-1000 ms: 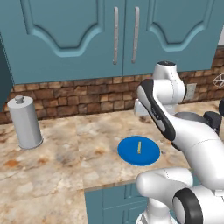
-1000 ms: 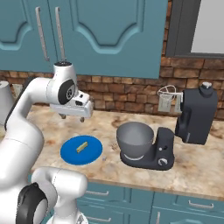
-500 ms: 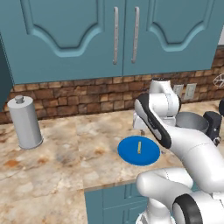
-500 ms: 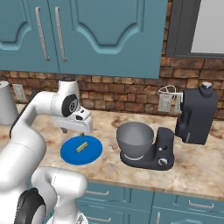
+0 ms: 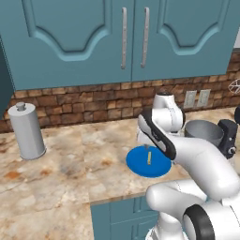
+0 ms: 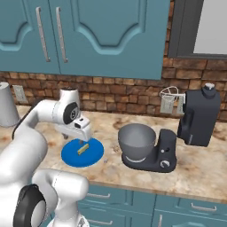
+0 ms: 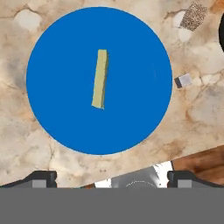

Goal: Add butter and sugar cubes to the stand mixer bowl and then turn on the stand mixer to begin making frosting.

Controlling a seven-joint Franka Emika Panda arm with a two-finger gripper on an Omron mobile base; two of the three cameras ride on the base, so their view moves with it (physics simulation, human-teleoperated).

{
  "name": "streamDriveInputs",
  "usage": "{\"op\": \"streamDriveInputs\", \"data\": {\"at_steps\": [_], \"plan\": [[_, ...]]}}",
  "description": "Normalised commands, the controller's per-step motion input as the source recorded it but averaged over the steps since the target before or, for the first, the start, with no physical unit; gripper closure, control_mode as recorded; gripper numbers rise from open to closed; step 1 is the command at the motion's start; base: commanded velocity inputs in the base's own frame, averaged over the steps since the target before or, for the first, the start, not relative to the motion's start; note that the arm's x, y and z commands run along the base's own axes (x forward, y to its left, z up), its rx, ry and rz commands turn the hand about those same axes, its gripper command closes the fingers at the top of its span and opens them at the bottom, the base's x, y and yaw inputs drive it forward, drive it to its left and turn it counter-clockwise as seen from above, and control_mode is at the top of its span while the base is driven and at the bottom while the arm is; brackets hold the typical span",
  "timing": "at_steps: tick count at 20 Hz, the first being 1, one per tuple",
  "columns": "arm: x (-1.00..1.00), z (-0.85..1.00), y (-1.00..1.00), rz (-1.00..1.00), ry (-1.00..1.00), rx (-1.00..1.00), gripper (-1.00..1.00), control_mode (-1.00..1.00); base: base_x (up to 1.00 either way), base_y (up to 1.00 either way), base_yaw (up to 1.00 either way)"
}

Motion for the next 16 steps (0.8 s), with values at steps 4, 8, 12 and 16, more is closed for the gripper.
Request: {"op": "streamDriveInputs", "data": {"at_steps": [4,8,12,16], "plan": [[0.18,-0.38,-0.06,-0.16,0.06,-0.01,-1.0,-1.0,0.0,0.0,0.0],[0.16,-0.36,-0.02,-0.15,0.09,0.0,-1.0,-1.0,0.0,0.0,0.0],[0.22,-0.32,-0.02,-0.1,0.09,0.0,-1.0,-1.0,0.0,0.0,0.0],[0.28,-0.27,-0.03,-0.04,0.09,0.0,-1.0,-1.0,0.0,0.0,0.0]]}}
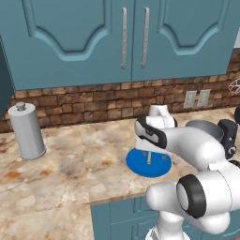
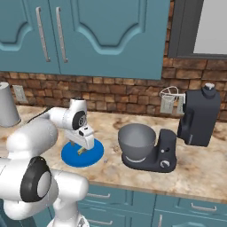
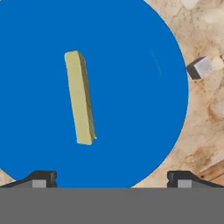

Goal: Add butter and sugar cubes to the stand mixer bowl and then turn on the stand mixer to begin making frosting.

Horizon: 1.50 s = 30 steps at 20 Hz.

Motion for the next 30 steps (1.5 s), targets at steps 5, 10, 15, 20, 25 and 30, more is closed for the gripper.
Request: {"op": "streamDriveInputs", "data": {"at_steps": [5,10,15,20,25,30], "plan": [[0.27,-0.2,0.0,-0.02,0.05,-0.05,-1.0,-1.0,0.0,0.0,0.0],[0.14,-0.29,0.0,-0.02,0.1,-0.04,-1.0,-1.0,0.0,0.0,0.0],[0.0,-0.26,0.0,0.0,0.06,0.0,-1.0,-1.0,0.0,0.0,0.0],[0.02,-0.21,0.0,0.0,0.01,0.0,-1.0,-1.0,0.0,0.0,0.0],[0.0,-0.23,0.01,0.0,0.0,0.0,-1.0,-1.0,0.0,0.0,0.0],[0.0,-0.17,0.02,0.0,0.0,0.0,1.0,-1.0,0.0,0.0,0.0]]}}
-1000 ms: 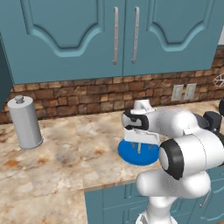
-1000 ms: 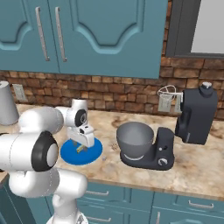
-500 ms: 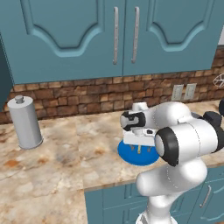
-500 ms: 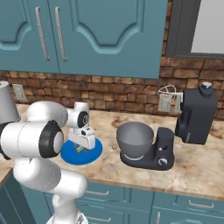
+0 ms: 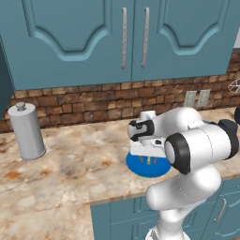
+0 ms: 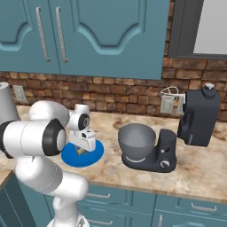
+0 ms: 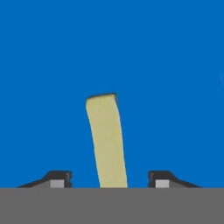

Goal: Add butter and sugar cubes to the stand mixer bowl and then turn on the stand mixer to begin making frosting.

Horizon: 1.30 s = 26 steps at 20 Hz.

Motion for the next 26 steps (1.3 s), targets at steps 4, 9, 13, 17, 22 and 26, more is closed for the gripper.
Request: {"op": "streamDriveInputs", "data": {"at_steps": [4,9,13,17,22,26], "plan": [[-0.09,-0.18,0.0,0.0,0.0,0.01,1.0,-1.0,0.0,0.0,0.0],[-0.12,-0.17,0.0,0.0,-0.02,0.0,1.0,-1.0,0.0,0.0,0.0],[-0.23,-0.02,-0.06,-0.01,-0.01,0.0,1.0,-1.0,0.0,0.0,0.0],[-0.84,0.09,-0.2,-0.05,-0.16,-0.01,1.0,-1.0,0.0,0.0,0.0],[-0.76,0.19,-0.25,-0.05,-0.11,-0.01,1.0,-1.0,0.0,0.0,0.0],[-0.64,0.54,-0.34,-0.07,-0.12,-0.05,1.0,-1.0,0.0,0.0,0.0]]}}
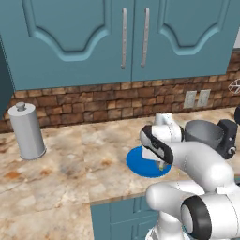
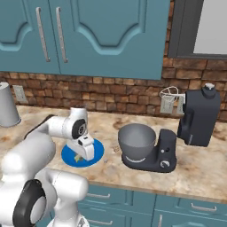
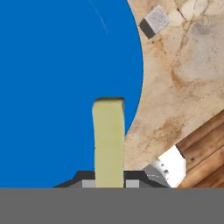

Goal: Add butter and sugar cubes to the stand mixer bowl and then turn on the stand mixer to begin making frosting.

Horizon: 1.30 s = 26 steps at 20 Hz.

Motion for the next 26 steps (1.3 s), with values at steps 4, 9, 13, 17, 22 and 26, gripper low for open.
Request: {"op": "streamDriveInputs", "data": {"at_steps": [4,9,13,17,22,26], "plan": [[-0.48,0.73,-0.38,-0.04,-0.12,-0.07,1.0,-1.0,0.0,0.0,0.0],[-0.38,0.63,-0.54,-0.02,-0.12,-0.06,1.0,-1.0,0.0,0.0,0.0],[-0.15,0.58,-0.64,0.0,-0.13,-0.03,1.0,-1.0,0.0,0.0,0.0],[0.0,0.65,-0.67,0.0,-0.13,-0.04,1.0,-1.0,0.0,0.0,0.0],[0.11,0.65,-0.61,0.0,-0.1,-0.03,1.0,-1.0,0.0,0.0,0.0],[0.33,0.57,-0.51,0.0,-0.04,-0.01,1.0,-1.0,0.0,0.0,0.0]]}}
